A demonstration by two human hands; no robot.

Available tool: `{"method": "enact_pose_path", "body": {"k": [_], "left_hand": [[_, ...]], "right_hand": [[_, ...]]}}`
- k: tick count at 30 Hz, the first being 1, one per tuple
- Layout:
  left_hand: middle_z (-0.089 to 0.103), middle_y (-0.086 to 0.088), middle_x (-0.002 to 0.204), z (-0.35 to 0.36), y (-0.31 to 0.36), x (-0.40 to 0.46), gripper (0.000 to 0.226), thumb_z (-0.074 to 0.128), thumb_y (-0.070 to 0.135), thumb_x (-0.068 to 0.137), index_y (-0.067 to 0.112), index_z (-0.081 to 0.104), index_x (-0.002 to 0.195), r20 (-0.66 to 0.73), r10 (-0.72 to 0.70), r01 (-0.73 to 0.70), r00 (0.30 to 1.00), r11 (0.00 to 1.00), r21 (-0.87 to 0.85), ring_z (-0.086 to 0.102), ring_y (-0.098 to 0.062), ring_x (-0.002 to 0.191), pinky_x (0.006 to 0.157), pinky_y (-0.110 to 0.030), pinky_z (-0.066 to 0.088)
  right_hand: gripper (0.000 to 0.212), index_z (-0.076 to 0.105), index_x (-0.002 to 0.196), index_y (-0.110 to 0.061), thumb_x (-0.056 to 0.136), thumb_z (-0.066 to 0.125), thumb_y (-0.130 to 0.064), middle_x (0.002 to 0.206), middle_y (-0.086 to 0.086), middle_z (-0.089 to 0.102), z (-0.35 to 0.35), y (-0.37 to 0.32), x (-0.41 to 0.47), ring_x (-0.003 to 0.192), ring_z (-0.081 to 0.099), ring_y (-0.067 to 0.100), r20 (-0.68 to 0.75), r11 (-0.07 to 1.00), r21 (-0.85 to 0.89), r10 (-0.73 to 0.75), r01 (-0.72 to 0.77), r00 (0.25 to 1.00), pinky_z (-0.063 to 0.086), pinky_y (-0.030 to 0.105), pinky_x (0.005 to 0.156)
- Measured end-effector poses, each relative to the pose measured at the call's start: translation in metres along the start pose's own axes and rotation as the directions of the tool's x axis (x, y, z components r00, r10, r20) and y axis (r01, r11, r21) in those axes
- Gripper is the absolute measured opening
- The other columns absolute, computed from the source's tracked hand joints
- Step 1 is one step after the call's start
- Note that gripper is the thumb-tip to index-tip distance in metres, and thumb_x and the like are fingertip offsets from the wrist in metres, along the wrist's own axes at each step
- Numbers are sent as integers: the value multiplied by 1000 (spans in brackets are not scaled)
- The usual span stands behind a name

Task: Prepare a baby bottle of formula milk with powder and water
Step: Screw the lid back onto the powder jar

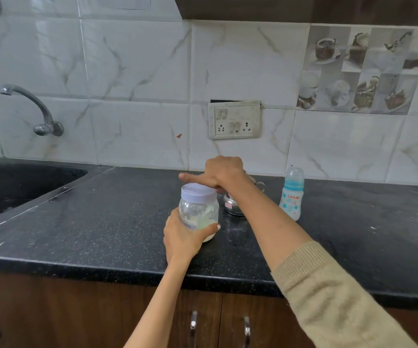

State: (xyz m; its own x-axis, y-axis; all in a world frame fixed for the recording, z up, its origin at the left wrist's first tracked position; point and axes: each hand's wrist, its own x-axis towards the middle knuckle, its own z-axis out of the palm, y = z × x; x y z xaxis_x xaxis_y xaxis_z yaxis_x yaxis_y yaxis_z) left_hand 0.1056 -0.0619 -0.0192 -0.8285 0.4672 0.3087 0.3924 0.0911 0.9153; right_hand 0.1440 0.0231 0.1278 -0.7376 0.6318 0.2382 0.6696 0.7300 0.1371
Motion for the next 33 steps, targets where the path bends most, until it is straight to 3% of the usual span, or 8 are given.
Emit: {"method": "enact_pose_path", "body": {"k": [5,8,12,19,23,25,30,33], "left_hand": [[55,0,125,0,0,1,91,88,45,50,20,45,126,6,-4,4,1000,1000,3,52,-20,116,96,-38,44],[54,0,127,0,1,0,92,87,45,52,20,43,128,3,-12,12,1000,1000,14,51,-20,118,93,-35,42],[55,-2,125,0,2,-1,90,87,43,53,17,45,128,-4,-3,3,1000,1000,18,52,-21,116,90,-33,41],[56,-4,125,0,2,-1,88,89,41,52,17,46,126,-12,-5,5,1000,1000,19,52,-23,116,92,-35,42],[56,-2,123,0,1,0,88,88,41,52,18,46,125,-16,-2,2,1000,1000,-1,52,-21,114,88,-32,42],[56,-1,124,0,1,0,88,88,42,52,18,46,126,-21,-3,3,1000,1000,-1,52,-20,114,88,-31,41],[56,-4,124,1,1,1,89,89,40,51,16,46,126,-31,-9,9,999,1000,-1,53,-22,115,89,-32,41],[57,-5,124,0,3,0,88,89,36,53,14,46,127,-35,-14,14,999,1000,0,54,-23,115,90,-33,42]], "right_hand": [[61,64,87,-15,68,61,-73,88,-2,63,-24,12,-5,78,58,16,145,941,326,-148,94,978,40,27,65],[70,57,120,-20,68,69,-64,117,-1,61,-28,6,-8,91,61,17,286,959,245,-210,141,935,46,29,75],[77,49,66,-13,60,44,-90,66,-1,48,2,-17,-4,56,44,14,5,999,-9,39,-38,999,27,24,49],[81,42,53,-17,75,5,-85,52,-4,31,5,-19,-8,43,29,11,-16,950,-47,307,-307,952,19,19,46],[83,55,107,-13,68,43,-86,95,4,59,-11,2,-12,89,60,22,335,962,251,21,-111,942,44,29,74],[89,43,135,-15,68,62,-71,131,3,54,-11,1,-15,112,58,23,311,953,299,-144,47,940,46,35,88],[53,46,67,-14,62,75,-59,67,-1,50,16,-16,-12,59,46,15,79,951,308,-67,40,995,32,27,48],[56,43,61,-15,57,76,-60,62,-3,48,21,-25,-15,65,51,18,-52,941,335,56,-35,997,29,25,45]]}}
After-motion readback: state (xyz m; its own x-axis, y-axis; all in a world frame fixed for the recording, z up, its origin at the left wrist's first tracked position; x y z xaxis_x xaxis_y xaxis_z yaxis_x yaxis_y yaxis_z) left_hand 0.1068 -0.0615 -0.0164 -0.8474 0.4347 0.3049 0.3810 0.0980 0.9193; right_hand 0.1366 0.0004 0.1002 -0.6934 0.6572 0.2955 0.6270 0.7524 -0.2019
